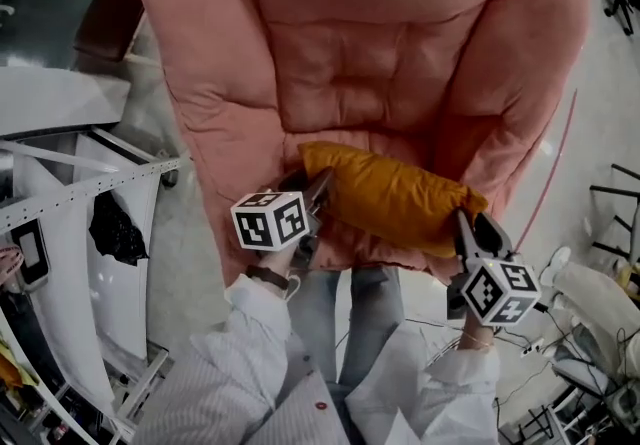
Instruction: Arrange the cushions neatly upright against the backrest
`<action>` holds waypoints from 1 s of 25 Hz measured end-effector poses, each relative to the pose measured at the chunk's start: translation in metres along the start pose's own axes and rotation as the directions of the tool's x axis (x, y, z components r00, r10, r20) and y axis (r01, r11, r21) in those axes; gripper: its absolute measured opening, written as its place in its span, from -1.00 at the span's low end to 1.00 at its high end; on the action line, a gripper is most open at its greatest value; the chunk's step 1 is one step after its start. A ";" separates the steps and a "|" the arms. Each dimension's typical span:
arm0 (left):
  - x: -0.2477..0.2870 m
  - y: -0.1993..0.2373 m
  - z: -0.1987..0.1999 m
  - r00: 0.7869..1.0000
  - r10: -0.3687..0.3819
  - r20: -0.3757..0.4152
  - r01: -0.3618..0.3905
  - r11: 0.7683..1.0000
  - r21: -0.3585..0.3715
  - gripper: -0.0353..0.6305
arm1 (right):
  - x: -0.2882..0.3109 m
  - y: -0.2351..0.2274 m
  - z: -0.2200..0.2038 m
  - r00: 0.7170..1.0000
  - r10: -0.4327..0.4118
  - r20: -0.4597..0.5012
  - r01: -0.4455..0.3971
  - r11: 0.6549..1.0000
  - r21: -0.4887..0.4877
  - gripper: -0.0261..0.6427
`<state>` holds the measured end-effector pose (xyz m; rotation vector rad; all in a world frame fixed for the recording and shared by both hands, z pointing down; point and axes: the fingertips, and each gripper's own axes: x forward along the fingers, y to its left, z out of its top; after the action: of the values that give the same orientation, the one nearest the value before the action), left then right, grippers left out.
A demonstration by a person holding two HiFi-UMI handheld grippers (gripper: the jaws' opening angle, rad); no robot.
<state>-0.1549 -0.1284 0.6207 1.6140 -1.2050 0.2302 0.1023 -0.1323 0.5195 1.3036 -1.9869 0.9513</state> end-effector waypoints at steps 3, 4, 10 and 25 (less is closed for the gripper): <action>-0.013 -0.001 0.017 0.998 0.035 0.055 -0.034 0.999 -0.010 -0.32 | 0.009 0.002 0.014 0.999 0.049 -0.002 -0.049 0.999 -0.012 -0.57; -0.017 -0.003 0.023 0.996 0.047 0.073 -0.046 0.999 -0.010 -0.32 | 0.012 0.002 0.019 0.998 0.064 -0.004 -0.064 0.998 -0.018 -0.57; -0.033 -0.002 0.057 0.977 0.126 0.172 -0.127 0.992 -0.008 -0.32 | 0.041 0.005 0.046 0.988 0.155 -0.017 -0.155 0.986 -0.061 -0.57; -0.023 0.014 0.100 0.939 0.237 0.248 -0.236 0.971 -0.035 -0.34 | 0.124 0.000 0.085 0.961 0.242 -0.131 -0.261 0.954 -0.150 -0.56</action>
<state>-0.2170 -0.1953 0.5723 1.5248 -1.5964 0.1785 0.0511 -0.2651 0.5658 0.9014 -2.1281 0.9286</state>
